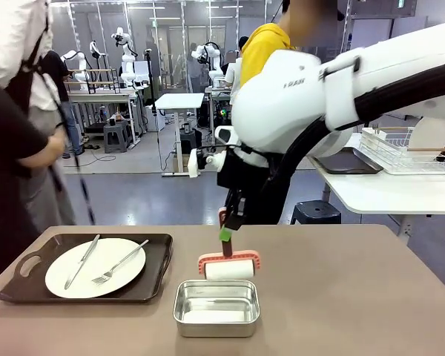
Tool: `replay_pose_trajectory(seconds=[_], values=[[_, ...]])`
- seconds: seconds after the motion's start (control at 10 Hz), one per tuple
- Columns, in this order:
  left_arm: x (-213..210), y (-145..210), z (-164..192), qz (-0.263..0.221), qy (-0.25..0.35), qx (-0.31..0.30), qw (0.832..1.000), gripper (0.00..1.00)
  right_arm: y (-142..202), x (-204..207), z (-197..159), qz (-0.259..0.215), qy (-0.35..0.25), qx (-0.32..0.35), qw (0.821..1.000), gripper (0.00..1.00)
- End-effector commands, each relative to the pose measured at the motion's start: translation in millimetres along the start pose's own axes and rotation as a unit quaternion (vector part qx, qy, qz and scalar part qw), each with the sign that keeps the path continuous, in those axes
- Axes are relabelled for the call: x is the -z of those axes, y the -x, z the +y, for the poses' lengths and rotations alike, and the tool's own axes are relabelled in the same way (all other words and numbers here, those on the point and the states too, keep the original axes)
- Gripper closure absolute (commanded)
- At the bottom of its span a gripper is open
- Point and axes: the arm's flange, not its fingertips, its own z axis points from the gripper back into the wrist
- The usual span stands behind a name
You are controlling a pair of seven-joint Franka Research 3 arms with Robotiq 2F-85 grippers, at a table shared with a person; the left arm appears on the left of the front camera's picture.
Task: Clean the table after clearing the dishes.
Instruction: Place the Lint Roller back on top of the Airtight Container.
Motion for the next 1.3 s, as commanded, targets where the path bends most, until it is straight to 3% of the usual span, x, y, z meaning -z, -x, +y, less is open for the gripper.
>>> replay_pose_trajectory(seconds=[0.0,0.4,0.7,0.9,1.2], values=[[-3,0,-2,-0.001,0.001,0.004,1.0,0.0,-11,18,-3,-0.009,-0.015,-0.023,1.0,0.78],[-3,0,-2,-0.001,0.001,0.004,1.0,0.0,-3,55,-10,-0.027,-0.044,-0.019,0.998,0.78],[-3,0,-2,-0.001,0.001,0.004,1.0,0.0,1,74,-15,-0.021,-0.005,0.009,1.0,0.78],[-3,0,-2,-0.001,0.001,0.004,1.0,0.0,5,86,-22,-0.045,-0.012,0.011,0.999,0.78],[-3,0,-2,-0.001,0.001,0.004,1.0,0.0,12,96,-33,-0.044,-0.019,0.031,0.998,0.78]])
